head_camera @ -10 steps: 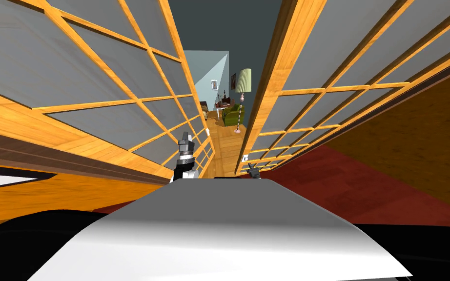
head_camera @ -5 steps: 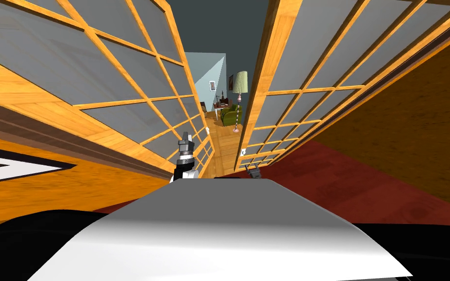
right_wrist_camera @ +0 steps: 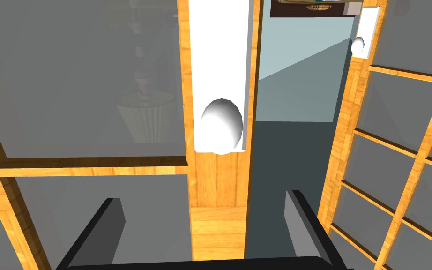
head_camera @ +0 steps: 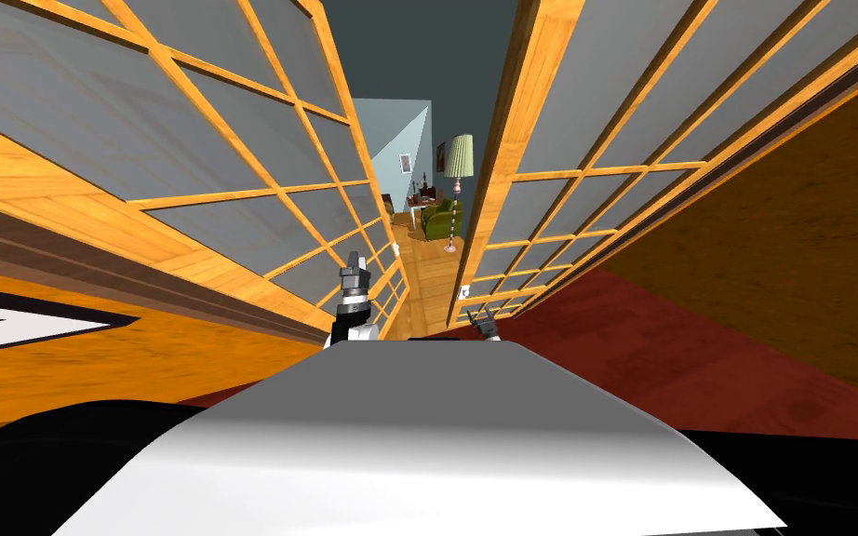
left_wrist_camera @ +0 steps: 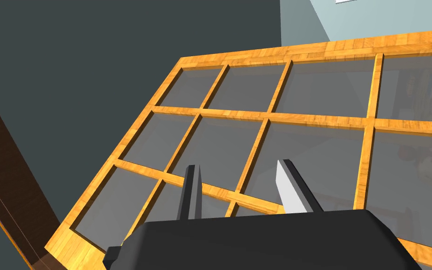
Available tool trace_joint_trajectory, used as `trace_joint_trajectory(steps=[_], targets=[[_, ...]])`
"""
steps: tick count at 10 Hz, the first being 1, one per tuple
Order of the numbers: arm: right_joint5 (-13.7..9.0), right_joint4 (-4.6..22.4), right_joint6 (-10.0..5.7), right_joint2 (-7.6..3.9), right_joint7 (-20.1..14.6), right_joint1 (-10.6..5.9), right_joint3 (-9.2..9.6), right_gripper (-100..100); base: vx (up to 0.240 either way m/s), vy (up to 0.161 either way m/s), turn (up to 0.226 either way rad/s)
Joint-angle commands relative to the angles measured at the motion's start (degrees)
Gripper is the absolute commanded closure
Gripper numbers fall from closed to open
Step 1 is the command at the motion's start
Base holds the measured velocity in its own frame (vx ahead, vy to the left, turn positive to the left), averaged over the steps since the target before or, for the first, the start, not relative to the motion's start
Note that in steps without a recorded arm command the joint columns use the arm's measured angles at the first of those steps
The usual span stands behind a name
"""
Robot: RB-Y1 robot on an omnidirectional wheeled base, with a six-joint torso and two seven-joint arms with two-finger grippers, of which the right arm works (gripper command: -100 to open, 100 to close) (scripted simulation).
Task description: Push the door open
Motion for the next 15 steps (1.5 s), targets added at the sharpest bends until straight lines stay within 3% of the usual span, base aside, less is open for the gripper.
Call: trace_joint_trajectory(steps=[1,4,7,9,10,11,15], targets=[[-0.33,1.27,1.13,-0.59,0.61,-2.25,-0.05,-100,0.066,-0.003,0.01],[-1.13,4.86,2.79,-0.57,2.2,-7.09,-0.34,-100,0.058,0.004,0.009],[-1.84,8.03,4.25,0.59,3.61,-11.35,-0.59,-100,0.05,0.003,0.008],[-2.16,9.48,4.93,1.58,4.25,-13.31,-0.71,-100,0.043,0.002,0.005],[-2.09,9.09,4.57,1.21,4.0,-12.66,-0.7,-100,0.016,-0.001,0.004],[-2.09,9.09,4.57,1.21,4.0,-12.66,-0.7,100,0.0,0.0,0.0],[-2.09,9.09,4.57,1.21,4.0,-12.66,-0.7,100,-0.003,0.004,0.008]])
